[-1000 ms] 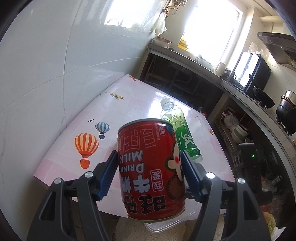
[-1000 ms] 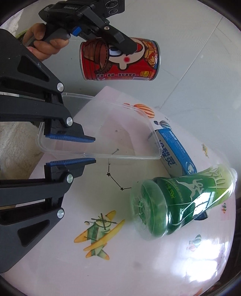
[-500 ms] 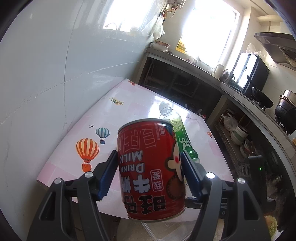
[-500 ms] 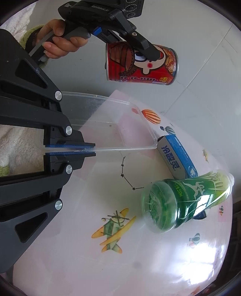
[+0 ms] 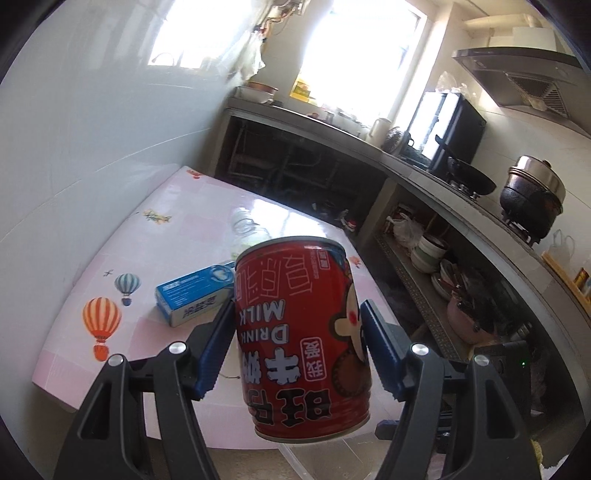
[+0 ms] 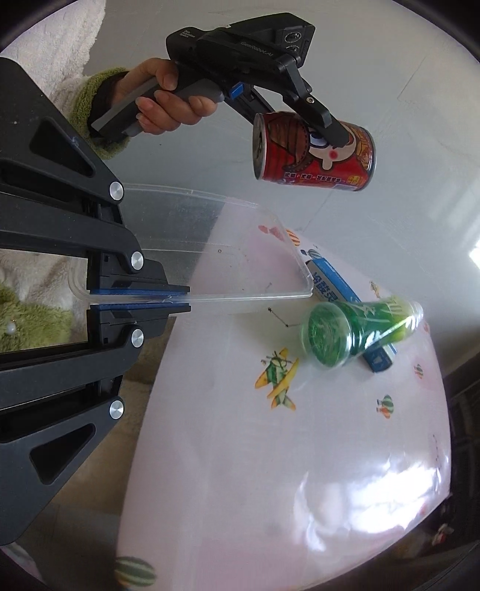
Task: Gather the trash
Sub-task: 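Carry the milk can and clear tray to the blue wastebasket and open both tools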
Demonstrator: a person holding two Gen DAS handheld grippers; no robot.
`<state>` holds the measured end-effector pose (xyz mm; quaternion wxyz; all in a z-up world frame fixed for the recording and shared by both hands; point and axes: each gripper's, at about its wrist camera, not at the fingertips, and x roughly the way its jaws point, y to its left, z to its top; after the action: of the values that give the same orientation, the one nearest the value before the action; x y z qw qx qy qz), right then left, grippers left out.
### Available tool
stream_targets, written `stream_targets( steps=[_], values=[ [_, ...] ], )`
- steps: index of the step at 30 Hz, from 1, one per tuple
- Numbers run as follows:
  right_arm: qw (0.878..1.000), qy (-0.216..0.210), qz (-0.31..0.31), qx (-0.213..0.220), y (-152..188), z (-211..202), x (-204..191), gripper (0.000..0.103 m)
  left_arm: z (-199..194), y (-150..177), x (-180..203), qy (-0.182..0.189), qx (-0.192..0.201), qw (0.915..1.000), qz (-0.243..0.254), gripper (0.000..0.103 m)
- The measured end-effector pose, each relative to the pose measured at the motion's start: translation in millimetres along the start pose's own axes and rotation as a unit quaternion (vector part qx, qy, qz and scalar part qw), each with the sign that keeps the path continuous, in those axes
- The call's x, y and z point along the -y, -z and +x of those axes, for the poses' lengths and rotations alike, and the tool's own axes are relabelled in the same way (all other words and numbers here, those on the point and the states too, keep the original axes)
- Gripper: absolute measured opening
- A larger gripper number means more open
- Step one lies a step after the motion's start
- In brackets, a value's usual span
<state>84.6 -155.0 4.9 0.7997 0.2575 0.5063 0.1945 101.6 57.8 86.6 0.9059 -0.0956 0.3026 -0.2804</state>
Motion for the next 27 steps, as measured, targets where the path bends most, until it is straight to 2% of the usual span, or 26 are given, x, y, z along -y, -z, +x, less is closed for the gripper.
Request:
stream_targets(
  steps=[6, 11, 14, 18, 22, 24, 27],
  values=[
    [0.995, 0.01, 0.078, 0.068, 32, -60, 49, 0.002, 23, -5, 70, 0.08, -0.013, 0.995, 0.058, 0.066],
    [0.974, 0.043, 0.171, 0.143, 68, -125, 114, 0.002, 52, 2, 136, 0.149, -0.044, 0.9825, 0.102, 0.066],
    [0.951, 0.073, 0.235, 0.187, 91, -157, 154, 0.002, 72, 12, 173, 0.184, -0.069, 0.973, 0.121, 0.066],
    [0.911, 0.118, 0.321, 0.229, 122, -189, 215, 0.002, 97, 25, 212, 0.213, -0.101, 0.9623, 0.137, 0.066],
    [0.874, 0.147, 0.397, 0.239, 140, -192, 277, 0.002, 122, 33, 237, 0.224, -0.127, 0.9553, 0.144, 0.066],
    [0.859, 0.16, 0.426, 0.234, 138, -187, 308, 0.002, 131, 36, 245, 0.223, -0.136, 0.9539, 0.147, 0.066],
    [0.845, 0.169, 0.456, 0.224, 129, -175, 346, 0.002, 142, 38, 250, 0.216, -0.145, 0.9543, 0.147, 0.066]
  ],
)
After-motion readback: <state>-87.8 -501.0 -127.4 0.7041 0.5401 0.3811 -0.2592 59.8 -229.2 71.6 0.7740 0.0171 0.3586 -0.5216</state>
